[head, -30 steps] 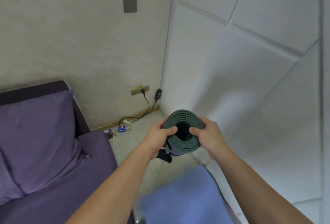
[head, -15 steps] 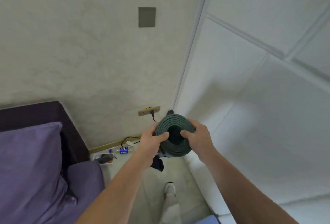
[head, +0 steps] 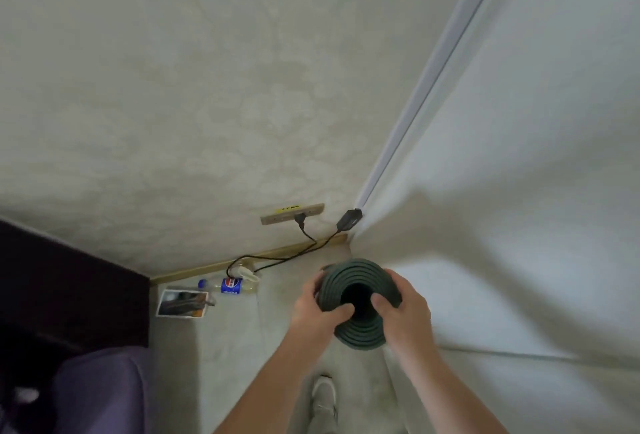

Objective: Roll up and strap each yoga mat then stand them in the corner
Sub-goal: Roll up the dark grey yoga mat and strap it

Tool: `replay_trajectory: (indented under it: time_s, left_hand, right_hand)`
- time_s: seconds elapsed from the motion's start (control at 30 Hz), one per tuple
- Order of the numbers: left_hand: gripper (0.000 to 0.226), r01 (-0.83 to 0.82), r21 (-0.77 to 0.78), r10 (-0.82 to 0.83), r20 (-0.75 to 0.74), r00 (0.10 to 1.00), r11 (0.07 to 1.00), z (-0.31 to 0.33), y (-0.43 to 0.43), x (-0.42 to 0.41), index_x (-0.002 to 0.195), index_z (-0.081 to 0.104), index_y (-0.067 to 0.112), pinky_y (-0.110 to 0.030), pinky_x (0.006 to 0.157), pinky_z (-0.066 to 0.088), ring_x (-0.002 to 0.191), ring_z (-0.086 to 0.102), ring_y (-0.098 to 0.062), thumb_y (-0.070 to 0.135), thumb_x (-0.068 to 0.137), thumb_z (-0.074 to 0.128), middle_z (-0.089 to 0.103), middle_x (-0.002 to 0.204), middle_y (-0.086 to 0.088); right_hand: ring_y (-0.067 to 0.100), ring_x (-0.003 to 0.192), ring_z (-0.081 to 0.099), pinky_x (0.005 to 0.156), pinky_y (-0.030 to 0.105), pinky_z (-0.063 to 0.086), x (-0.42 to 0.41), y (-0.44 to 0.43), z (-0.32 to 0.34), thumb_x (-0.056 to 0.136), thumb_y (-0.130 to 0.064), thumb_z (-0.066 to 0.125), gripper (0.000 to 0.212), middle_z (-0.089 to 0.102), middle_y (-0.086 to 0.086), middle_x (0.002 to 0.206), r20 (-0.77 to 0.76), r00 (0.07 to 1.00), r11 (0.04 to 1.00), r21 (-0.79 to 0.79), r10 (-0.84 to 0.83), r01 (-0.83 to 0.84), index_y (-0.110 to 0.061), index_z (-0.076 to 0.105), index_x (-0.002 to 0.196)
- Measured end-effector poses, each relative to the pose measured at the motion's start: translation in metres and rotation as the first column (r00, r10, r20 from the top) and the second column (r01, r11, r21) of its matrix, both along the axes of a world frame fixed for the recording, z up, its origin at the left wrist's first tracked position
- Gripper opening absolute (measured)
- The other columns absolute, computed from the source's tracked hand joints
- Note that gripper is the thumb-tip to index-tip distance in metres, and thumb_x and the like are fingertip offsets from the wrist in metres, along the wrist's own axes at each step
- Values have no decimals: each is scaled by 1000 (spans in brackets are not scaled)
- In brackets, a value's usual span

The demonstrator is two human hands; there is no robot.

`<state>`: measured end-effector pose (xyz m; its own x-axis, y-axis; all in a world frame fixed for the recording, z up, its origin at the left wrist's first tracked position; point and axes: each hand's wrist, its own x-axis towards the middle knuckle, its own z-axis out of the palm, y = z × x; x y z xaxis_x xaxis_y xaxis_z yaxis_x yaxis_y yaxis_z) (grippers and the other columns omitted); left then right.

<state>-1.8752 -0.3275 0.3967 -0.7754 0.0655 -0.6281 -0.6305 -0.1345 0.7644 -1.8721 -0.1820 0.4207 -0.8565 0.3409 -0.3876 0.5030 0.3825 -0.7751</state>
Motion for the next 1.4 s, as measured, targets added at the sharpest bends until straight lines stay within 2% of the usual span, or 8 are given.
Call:
replay_trajectory:
  time_s: [0.4, 0.57, 0.7, 0.9, 1.07, 1.17, 1.3, 1.4]
  left_hand:
    - [76, 79, -24, -78, 26, 997, 997, -157, 30, -121, 139, 51, 20, -41, 88, 60, 109, 67, -20, 10, 71, 84, 66, 123, -4]
    - [56, 39, 8, -39, -9, 999, 999, -174, 44, -171, 132, 58, 12, -40, 86, 60, 101, 71, -21, 4, 80, 79, 71, 115, -7]
    - [23, 43, -38, -46, -65, 997, 998, -171, 56, -210, 103, 68, 19, -46, 74, 62, 90, 74, -26, 17, 83, 79, 75, 100, -8]
    - [29, 146, -130, -153, -46, 987, 981, -160, 76, -238, 91, 65, 29, -47, 80, 61, 88, 73, -25, 39, 74, 86, 75, 95, -5]
    - [19, 154, -123, -160, -37, 986, 980, -160, 82, -236, 89, 62, 33, -36, 74, 62, 84, 72, -17, 35, 83, 80, 74, 90, 1]
    - [24, 133, -109, -137, -29, 990, 985, -161, 81, -233, 100, 65, 29, -42, 79, 62, 88, 73, -20, 37, 82, 80, 74, 97, -2]
    - [79, 104, -135, -94, 72, 993, 985, -153, 81, -231, 143, 46, 18, -43, 84, 60, 101, 67, -21, 53, 80, 77, 65, 123, -3]
    - [67, 64, -172, -37, 154, 987, 983, -140, 71, -228, 136, 50, 18, -45, 93, 54, 103, 61, -21, 63, 87, 61, 61, 118, -1]
  right_hand:
    - [17, 99, 64, 92, 33, 49, -105, 34, -151, 89, -2, 65, 37, 70, -4, 104, -51, 996, 994, 79, -72, 76, -16, 64, 123]
    - [19, 98, 64, 88, 33, 51, -154, 44, -175, 90, -7, 64, 32, 70, -3, 101, -96, 991, 989, 98, -98, 107, -19, 64, 120]
    - [25, 113, 59, 98, 45, 49, -195, 53, -175, 93, -19, 59, 37, 64, 6, 121, -116, 993, 980, 193, -32, 55, -15, 57, 130]
    - [32, 147, 27, 114, 50, 35, -183, 48, -163, 89, -1, 53, 62, 32, 16, 157, -128, 905, 725, 648, 406, -234, -6, 38, 149]
    - [28, 152, 12, 122, 41, 8, -175, 56, -178, 86, -36, 33, 74, 26, 16, 160, 76, 859, 605, 678, 506, -417, -3, 32, 152]
    - [29, 152, 7, 122, 40, 1, -176, 54, -180, 84, -36, 46, 77, 25, 16, 161, 103, 851, 596, 671, 515, -442, -3, 32, 152]
    - [21, 153, -7, 121, 31, -7, -175, 54, -163, 92, -26, 55, 79, 5, 8, 166, 125, 826, 622, 599, 549, -504, -11, 15, 158]
    - [19, 153, 6, 121, 35, 15, -169, 52, -148, 92, -20, 59, 70, 16, 6, 164, 28, 845, 677, 585, 535, -448, -10, 28, 154]
